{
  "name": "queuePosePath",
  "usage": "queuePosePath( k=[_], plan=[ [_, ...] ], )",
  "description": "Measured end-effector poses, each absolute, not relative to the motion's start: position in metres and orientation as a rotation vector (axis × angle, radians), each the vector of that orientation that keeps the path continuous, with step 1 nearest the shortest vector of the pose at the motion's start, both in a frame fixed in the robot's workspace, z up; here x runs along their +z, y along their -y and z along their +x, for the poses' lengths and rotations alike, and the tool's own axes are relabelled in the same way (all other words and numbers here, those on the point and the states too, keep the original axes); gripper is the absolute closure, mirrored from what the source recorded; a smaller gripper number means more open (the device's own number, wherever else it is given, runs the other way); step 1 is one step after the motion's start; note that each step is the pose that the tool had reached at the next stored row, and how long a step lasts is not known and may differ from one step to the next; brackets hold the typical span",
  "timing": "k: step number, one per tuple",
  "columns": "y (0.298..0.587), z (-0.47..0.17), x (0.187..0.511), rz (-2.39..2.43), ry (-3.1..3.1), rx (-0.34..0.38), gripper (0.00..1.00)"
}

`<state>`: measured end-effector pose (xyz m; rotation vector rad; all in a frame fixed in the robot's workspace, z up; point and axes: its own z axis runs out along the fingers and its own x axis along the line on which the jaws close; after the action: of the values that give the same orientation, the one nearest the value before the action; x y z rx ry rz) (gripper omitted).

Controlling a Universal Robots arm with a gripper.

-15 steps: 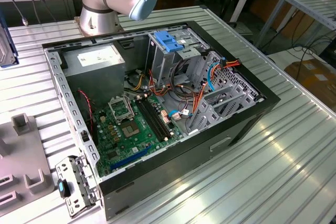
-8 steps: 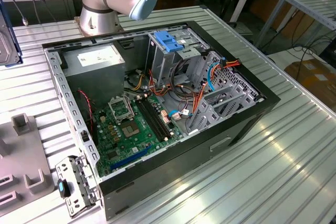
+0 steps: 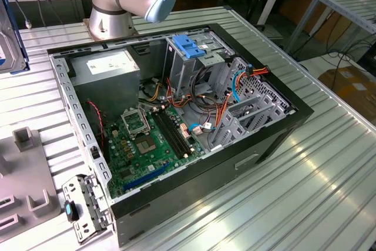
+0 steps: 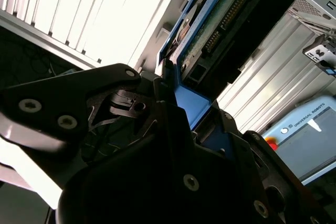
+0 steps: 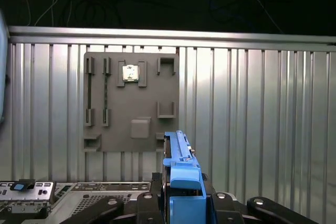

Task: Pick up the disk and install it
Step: 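Pick up the disk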

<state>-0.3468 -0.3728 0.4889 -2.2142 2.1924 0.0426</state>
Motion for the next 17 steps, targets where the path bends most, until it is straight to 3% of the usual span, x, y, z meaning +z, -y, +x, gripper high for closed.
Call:
queuePosePath(
  k=[17],
  plan=[
    [0.373, -0.335, 0.489, -2.214, -2.192, 0.043, 0.63]
  ],
)
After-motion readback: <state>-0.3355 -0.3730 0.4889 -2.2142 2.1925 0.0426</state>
